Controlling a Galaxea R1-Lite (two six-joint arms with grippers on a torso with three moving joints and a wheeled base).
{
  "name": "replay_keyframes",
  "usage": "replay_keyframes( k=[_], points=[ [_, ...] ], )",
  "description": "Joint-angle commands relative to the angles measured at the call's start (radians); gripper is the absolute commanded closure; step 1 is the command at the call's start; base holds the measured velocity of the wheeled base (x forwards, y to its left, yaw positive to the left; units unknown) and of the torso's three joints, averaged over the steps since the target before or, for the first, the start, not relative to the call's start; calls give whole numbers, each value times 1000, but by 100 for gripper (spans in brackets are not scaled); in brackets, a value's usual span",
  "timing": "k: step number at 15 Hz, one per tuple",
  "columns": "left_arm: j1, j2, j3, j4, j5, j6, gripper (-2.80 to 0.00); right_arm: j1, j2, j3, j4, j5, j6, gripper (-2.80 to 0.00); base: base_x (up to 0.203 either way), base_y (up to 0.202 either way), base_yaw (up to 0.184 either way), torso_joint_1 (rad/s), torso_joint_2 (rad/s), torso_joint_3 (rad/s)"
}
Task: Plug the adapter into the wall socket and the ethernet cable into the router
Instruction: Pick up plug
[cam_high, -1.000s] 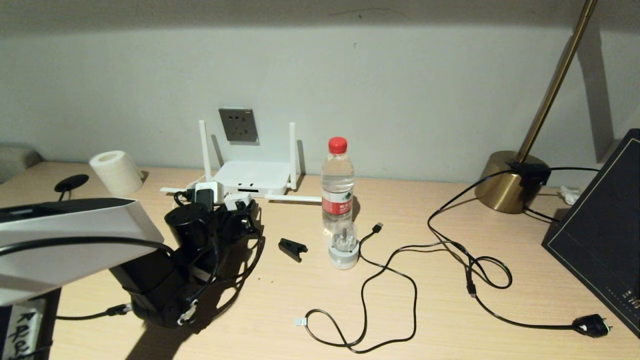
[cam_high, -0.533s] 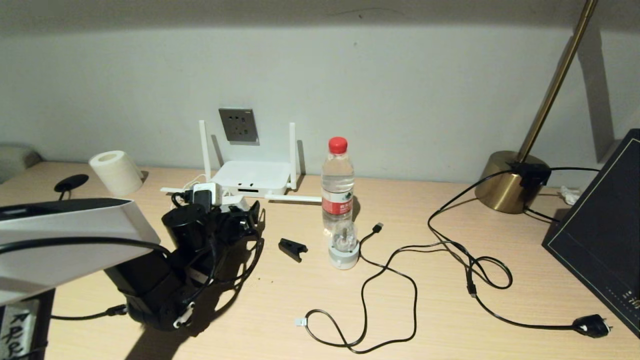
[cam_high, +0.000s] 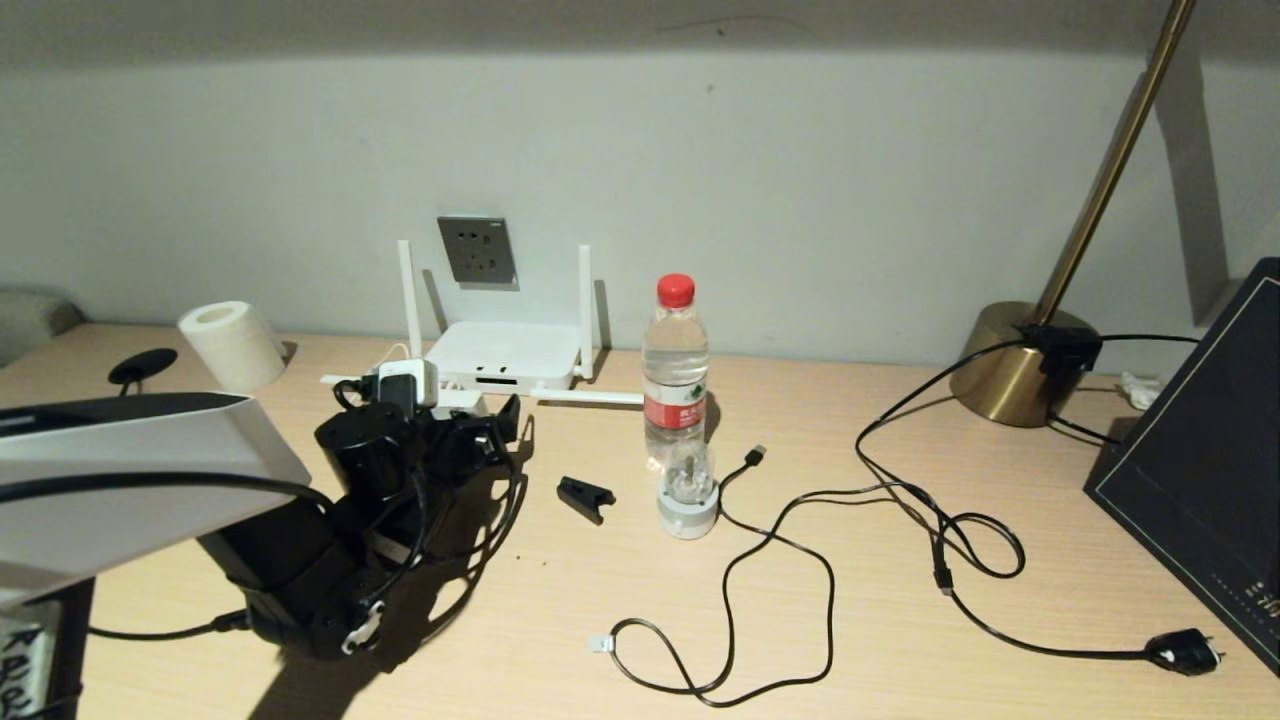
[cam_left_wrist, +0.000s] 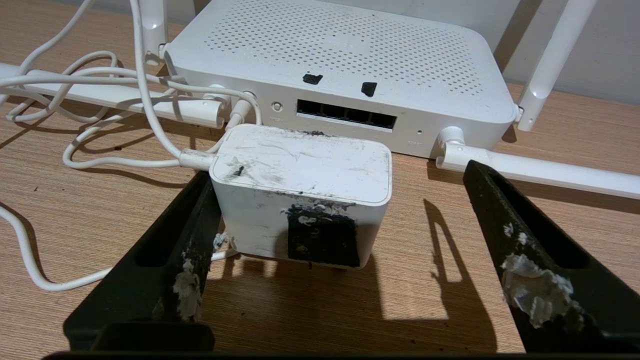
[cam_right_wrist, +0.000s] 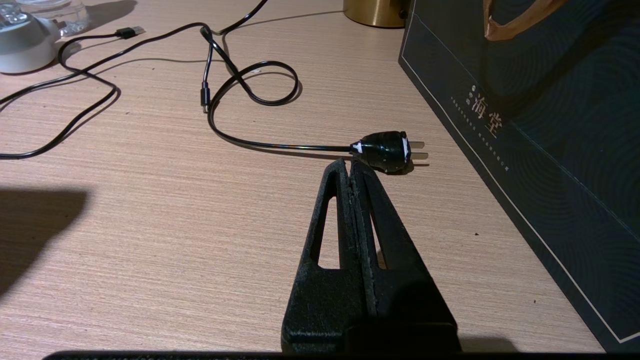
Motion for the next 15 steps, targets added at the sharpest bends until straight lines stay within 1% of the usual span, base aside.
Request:
replay_keyframes(
  k=[1, 5, 12, 15],
  points=[
    [0, 10, -1, -9, 0, -1, -280, 0, 2, 5, -1, 0, 0, 0, 0, 0, 0, 0, 0, 0],
    [1, 32, -3, -9, 0, 0, -280, -1, 2, 5, -1, 0, 0, 0, 0, 0, 0, 0, 0, 0],
    [-2, -14, 13, -9, 0, 1, -280, -1, 2, 5, 0, 0, 0, 0, 0, 0, 0, 0, 0, 0],
    [-9, -25, 23, -9, 0, -24, -280, -1, 2, 5, 0, 0, 0, 0, 0, 0, 0, 0, 0, 0]
  ],
)
